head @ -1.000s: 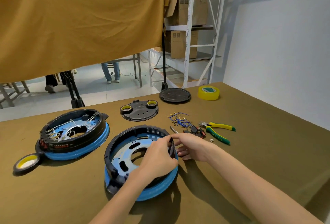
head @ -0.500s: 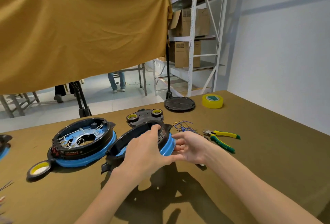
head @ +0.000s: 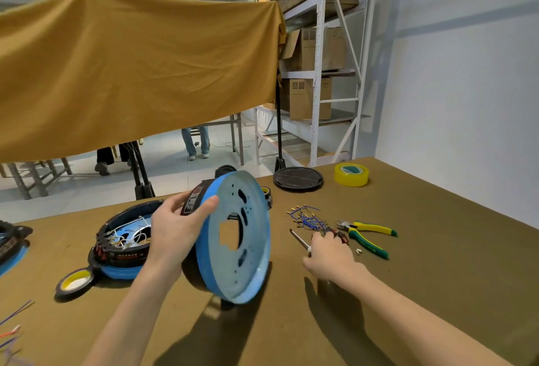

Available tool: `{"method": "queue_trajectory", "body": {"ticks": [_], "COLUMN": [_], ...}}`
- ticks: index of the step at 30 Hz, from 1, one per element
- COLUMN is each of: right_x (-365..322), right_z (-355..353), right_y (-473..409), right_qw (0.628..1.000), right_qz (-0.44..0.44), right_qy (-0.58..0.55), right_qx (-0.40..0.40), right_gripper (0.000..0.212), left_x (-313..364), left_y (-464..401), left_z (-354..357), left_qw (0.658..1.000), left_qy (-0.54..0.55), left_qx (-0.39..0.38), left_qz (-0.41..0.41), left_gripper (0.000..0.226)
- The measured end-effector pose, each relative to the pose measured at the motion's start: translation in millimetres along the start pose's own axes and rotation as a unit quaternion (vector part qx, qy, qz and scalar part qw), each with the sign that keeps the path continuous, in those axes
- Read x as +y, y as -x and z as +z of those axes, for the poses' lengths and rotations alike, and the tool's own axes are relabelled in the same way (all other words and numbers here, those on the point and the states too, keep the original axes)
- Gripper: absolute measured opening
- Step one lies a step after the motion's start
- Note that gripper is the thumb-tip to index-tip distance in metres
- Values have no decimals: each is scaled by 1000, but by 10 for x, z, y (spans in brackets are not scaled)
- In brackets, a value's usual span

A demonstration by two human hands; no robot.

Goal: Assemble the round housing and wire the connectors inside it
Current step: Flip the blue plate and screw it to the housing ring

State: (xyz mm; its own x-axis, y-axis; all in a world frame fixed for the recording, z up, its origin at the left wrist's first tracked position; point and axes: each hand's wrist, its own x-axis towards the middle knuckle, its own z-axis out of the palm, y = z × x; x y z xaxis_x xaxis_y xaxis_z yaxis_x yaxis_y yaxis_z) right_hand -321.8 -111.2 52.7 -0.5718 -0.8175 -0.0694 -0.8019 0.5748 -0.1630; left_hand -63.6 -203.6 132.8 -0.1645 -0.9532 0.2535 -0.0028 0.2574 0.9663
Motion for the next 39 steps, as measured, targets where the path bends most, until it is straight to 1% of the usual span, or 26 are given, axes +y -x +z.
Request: {"method": "queue_trajectory", "body": {"ticks": [2, 4, 6, 10, 13, 14, 15, 17, 18, 20, 23, 26, 28, 31, 33, 34, 36, 37, 39], "right_x": [47, 114, 194, 348, 426, 462, 508, 644, 711, 827, 959, 1018, 1016, 981, 938, 905, 792, 703, 483], "right_z": [110, 173, 208, 221, 156, 127, 94, 45, 26, 6, 28, 67, 92, 114, 89, 65, -5, -53, -149], "right_y": [-8, -22, -36, -75, -94, -101, -110, -117, -104, -72, -45, -61, -72, -46, -11, 2, 31, 57, 113], "right_qw": [999, 997, 998, 997, 990, 985, 981, 983, 985, 990, 990, 990, 991, 992, 992, 987, 965, 951, 928], "right_qz": [1, -4, -9, -30, -26, -15, 0, 28, 39, 54, 55, 45, 53, 65, 62, 53, 10, -21, -79], "right_qy": [44, 62, 44, -55, -129, -160, -176, -166, -152, -127, -130, -134, -125, -106, -99, -116, -195, -235, -296], "right_qx": [18, 40, 46, 52, 60, 68, 79, 80, 66, 24, -10, -3, 9, 19, 55, 93, 173, 200, 214], "right_gripper": [55, 52, 48, 33, 22, 21, 23, 21, 21, 28, 29, 21, 16, 16, 14, 13, 10, 11, 13], "left_x": [-107, -265, -443, -745, -895, -929, -964, -1041, -1073, -1149, -1226, -1285, -1315, -1360, -1377, -1377, -1379, -1380, -1391], "left_y": [39, 94, 136, 178, 179, 173, 154, 110, 81, 10, -54, -57, -41, -11, 9, 19, 29, 32, 38], "left_z": [-1, 18, 35, 53, 65, 67, 62, 46, 24, -30, -131, -206, -222, -215, -199, -187, -151, -125, -66], "left_qw": [992, 978, 962, 918, 894, 888, 886, 890, 897, 910, 927, 936, 938, 939, 940, 940, 940, 940, 938], "left_qy": [83, 143, 186, 270, 284, 286, 281, 256, 239, 202, 139, 86, 81, 96, 112, 118, 123, 125, 121], "left_qx": [-12, -18, -13, -24, -51, -66, -77, -87, -88, -90, -119, -150, -164, -160, -155, -152, -148, -146, -147], "left_qz": [-90, -154, -200, -290, -344, -354, -361, -366, -362, -352, -326, -306, -294, -290, -283, -282, -282, -283, -289], "left_gripper": [61, 47, 52, 61, 67, 68, 69, 72, 74, 77, 78, 75, 70, 77, 77, 76, 72, 72, 75]}}
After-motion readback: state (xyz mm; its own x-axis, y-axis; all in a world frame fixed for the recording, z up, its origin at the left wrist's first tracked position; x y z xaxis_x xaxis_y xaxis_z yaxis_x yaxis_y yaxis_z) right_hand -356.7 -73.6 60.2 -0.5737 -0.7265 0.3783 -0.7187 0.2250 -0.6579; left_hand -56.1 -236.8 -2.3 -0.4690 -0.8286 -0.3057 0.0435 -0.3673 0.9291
